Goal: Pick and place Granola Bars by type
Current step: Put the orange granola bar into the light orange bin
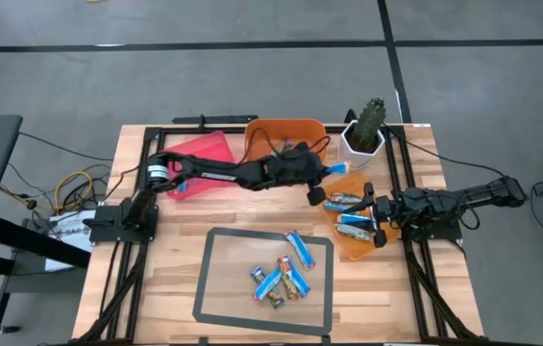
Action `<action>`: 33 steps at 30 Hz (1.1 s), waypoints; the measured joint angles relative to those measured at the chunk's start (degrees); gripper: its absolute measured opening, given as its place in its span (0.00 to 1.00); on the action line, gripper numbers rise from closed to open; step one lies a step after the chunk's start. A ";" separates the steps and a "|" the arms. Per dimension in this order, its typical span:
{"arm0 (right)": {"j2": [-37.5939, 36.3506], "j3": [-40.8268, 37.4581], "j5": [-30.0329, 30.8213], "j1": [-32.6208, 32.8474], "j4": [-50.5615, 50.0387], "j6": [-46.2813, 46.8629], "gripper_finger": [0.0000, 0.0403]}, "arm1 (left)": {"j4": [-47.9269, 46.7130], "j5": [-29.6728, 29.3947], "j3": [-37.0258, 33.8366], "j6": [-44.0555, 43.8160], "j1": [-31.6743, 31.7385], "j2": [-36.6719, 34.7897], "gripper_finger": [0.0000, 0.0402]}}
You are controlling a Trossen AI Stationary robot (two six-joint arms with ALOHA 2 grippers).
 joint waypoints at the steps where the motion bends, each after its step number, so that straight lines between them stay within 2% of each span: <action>1: -0.01 -0.01 0.00 0.00 0.02 -0.01 0.38 | -0.63 -0.02 1.24 -0.01 0.02 1.12 0.08; 7: 0.00 0.00 0.00 0.00 0.02 -0.02 0.38 | -3.60 -0.36 7.01 -0.05 0.02 6.65 0.08; 12: -0.02 -0.01 0.02 0.00 0.02 0.00 0.38 | -3.49 -0.18 8.44 -2.12 -0.12 9.36 0.08; 33: -0.02 -0.02 0.02 0.02 0.02 0.00 0.38 | -4.09 1.65 8.34 -1.60 -2.99 9.70 0.08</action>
